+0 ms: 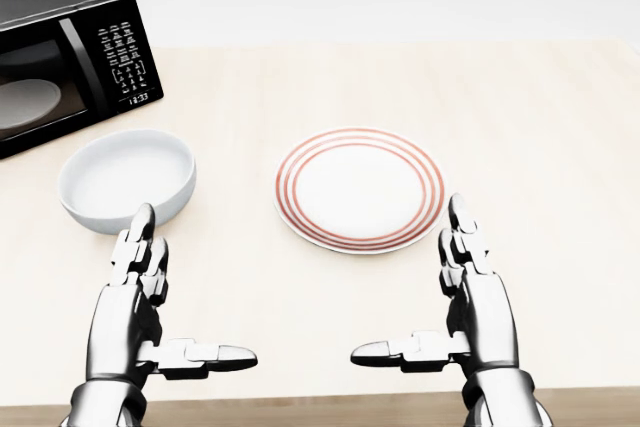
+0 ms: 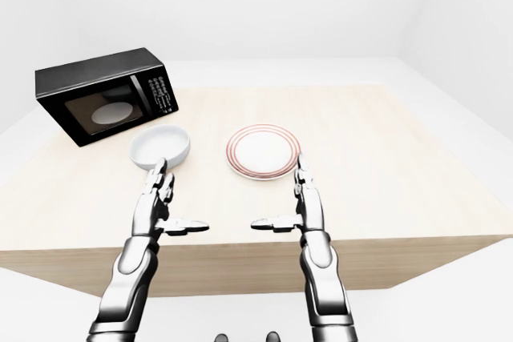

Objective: Pick up the white bowl and put it on the plate.

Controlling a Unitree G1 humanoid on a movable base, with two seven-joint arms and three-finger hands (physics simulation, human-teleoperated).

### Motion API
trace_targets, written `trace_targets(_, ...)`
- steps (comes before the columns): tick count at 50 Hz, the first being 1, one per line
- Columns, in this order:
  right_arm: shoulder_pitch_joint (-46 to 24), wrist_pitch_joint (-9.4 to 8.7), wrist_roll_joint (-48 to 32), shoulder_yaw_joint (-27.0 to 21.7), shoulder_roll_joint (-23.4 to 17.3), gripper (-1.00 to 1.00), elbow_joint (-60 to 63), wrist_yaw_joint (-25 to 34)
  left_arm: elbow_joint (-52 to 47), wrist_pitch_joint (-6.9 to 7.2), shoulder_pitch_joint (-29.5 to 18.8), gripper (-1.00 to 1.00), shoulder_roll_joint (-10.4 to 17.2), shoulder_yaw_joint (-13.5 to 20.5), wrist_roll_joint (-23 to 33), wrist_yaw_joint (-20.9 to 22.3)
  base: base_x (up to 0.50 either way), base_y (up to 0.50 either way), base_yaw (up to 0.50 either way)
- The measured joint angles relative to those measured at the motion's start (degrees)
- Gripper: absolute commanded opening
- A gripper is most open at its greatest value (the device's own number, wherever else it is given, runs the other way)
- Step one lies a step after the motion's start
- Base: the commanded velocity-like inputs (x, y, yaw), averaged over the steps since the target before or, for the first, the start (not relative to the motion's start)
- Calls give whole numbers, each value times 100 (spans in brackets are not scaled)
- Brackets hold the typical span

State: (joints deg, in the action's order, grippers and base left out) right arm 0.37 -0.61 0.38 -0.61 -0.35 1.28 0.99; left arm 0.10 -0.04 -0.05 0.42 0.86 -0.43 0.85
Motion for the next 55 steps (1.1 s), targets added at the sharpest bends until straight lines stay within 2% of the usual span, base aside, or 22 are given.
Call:
trace_targets(15, 79, -122, -65, -8, -25, 100, 282, 114, 12, -5, -6, 100, 52, 105, -51, 102, 0, 2, 0)
trace_targets(40, 121, -237, -214, 84, -6, 100, 458, 144, 15, -6, -7, 100, 64, 132, -64, 129, 0, 31, 0)
trace_targets(55, 135, -210, -268, 132, 9, 100, 434, 143, 16, -6, -7, 100, 67, 134, -65, 131, 0, 32, 0)
